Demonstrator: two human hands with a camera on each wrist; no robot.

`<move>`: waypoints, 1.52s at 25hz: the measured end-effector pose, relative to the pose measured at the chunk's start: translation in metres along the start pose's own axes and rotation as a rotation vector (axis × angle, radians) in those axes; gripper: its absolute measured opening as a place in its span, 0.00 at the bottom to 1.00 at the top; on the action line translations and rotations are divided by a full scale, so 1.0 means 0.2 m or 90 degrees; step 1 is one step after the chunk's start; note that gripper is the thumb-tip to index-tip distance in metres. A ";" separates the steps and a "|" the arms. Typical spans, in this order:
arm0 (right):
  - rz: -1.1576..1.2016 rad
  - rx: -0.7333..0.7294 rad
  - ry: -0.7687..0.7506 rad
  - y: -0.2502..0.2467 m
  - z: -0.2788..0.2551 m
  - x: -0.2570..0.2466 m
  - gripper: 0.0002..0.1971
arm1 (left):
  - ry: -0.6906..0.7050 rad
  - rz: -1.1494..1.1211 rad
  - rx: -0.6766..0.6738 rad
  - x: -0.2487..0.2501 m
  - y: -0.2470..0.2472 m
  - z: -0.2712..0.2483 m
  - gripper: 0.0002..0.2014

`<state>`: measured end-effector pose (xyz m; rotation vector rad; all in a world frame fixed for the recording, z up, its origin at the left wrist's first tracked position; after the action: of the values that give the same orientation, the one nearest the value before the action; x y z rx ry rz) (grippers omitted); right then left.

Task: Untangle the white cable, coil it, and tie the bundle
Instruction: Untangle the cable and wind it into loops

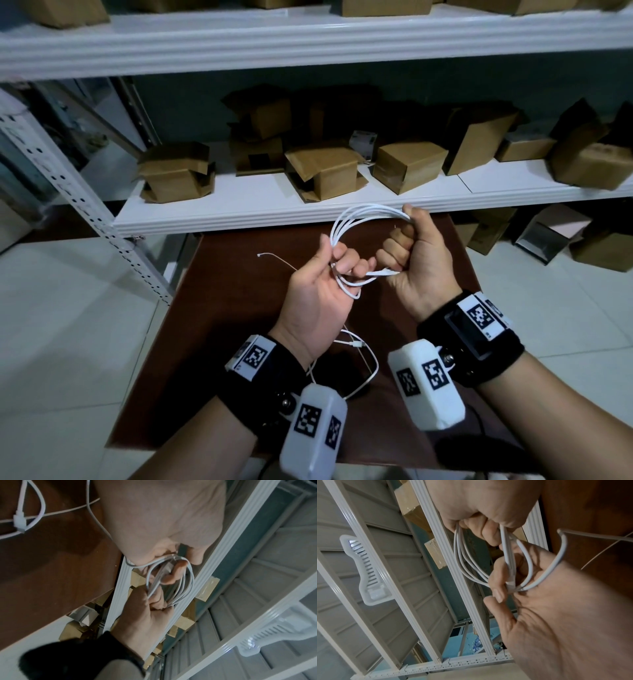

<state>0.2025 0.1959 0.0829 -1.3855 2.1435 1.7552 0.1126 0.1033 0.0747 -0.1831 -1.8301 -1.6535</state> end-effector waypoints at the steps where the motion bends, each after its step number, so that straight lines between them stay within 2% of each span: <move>1: -0.004 -0.003 0.002 0.01 0.00 0.02 0.24 | 0.005 -0.031 0.010 0.01 -0.01 0.00 0.18; 6: -0.020 -0.023 0.019 0.04 0.00 0.15 0.23 | 0.017 -0.096 0.068 0.05 -0.07 0.04 0.20; 9: -0.067 -0.058 0.055 0.06 -0.01 0.25 0.25 | 0.026 -0.027 0.139 0.09 -0.14 0.06 0.25; 14: -0.142 -0.224 0.190 0.13 -0.05 0.33 0.27 | 0.024 0.103 0.154 0.17 -0.19 0.09 0.25; 17: -0.285 -0.249 0.221 0.13 -0.08 0.28 0.24 | 0.038 0.326 0.091 0.19 -0.19 0.09 0.24; 21: -0.520 -0.240 0.290 0.11 -0.15 0.24 0.12 | 0.052 0.617 -0.083 0.14 -0.13 0.07 0.22; 24: -0.605 -0.253 0.353 0.06 -0.17 0.26 0.10 | 0.033 0.741 -0.162 0.09 -0.11 0.05 0.36; 26: -0.645 -0.239 0.375 0.03 -0.16 0.28 0.13 | 0.026 0.787 -0.191 0.08 -0.10 0.05 0.35; 28: -0.675 -0.188 0.341 0.01 -0.13 0.27 0.18 | -0.012 0.738 -0.199 0.08 -0.11 0.04 0.25; 30: -0.676 -0.158 0.266 0.03 -0.11 0.24 0.20 | -0.058 0.645 -0.183 0.10 -0.11 0.03 0.20; 32: -0.672 -0.161 0.219 0.04 -0.12 0.24 0.24 | -0.086 0.607 -0.166 0.13 -0.12 0.03 0.20; 34: -0.671 -0.174 0.211 0.05 -0.13 0.26 0.27 | -0.112 0.579 -0.160 0.13 -0.13 0.02 0.22; 38: -0.656 -0.206 0.224 0.08 -0.15 0.27 0.20 | -0.170 0.541 -0.156 0.15 -0.14 -0.01 0.28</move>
<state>0.1732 0.1388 0.0763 -2.3863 0.8271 1.4633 0.0756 0.0874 0.0679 -1.1581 -1.3935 -1.2443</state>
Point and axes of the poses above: each hand's wrist, its own z-axis towards the middle knuckle, its own y-axis out of the palm, x = y × z, the point moved 9 cm from there along z, towards the middle knuckle, and after that the axes turned 10 degrees about y, right-handed, at the moved point
